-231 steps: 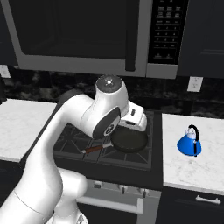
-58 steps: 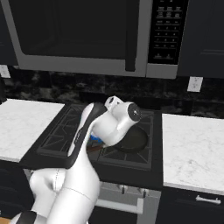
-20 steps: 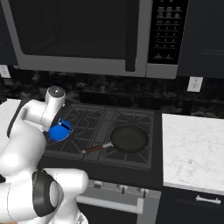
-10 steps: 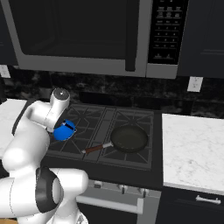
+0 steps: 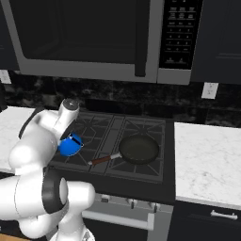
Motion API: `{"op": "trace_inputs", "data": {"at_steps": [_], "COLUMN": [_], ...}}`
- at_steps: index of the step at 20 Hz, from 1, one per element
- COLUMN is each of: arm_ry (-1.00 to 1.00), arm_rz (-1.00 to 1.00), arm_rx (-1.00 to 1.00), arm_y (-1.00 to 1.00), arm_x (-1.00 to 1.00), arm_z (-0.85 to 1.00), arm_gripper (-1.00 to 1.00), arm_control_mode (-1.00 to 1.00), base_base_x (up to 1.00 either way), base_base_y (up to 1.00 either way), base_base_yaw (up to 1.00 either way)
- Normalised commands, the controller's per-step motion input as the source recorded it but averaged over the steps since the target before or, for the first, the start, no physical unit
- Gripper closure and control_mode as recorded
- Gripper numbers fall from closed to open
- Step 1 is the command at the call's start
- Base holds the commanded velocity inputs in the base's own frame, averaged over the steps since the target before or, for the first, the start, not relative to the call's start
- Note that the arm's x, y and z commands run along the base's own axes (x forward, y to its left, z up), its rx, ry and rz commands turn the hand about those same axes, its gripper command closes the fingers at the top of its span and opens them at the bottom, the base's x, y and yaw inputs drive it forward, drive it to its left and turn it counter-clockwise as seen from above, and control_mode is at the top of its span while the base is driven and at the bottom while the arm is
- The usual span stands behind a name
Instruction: Pick the kettle from the counter and place it on a stove burner. Then turn the burner on.
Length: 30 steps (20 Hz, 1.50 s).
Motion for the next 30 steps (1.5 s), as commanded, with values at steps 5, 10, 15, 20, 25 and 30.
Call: {"op": "trace_inputs", "data": {"at_steps": [5,10,15,20,25,30], "arm_ry": [0.00,0.00,0.00,0.00,0.00,0.00], "arm_rz": [0.00,-0.01,0.00,0.00,0.00,0.00], "arm_rx": [0.09,0.10,0.04,0.01,0.00,0.00], "arm_y": [-0.05,-0.12,-0.06,-0.17,-0.11,0.00], "arm_x": [0.12,0.50,0.37,0.14,0.00,0.01], "arm_z": [0.00,0.00,0.00,-0.09,0.00,-0.03], "arm_gripper": [1.00,1.00,1.00,1.00,1.00,1.00], "arm_control_mode": [-1.00,-1.00,-1.00,-1.00,-1.00,-1.00], "base_base_x": [0.00,0.00,0.00,0.00,0.00,0.00], "base_base_y": [0.00,0.00,0.00,0.00,0.00,0.00], "base_base_yaw": [0.00,0.00,0.00,0.00,0.00,0.00]}}
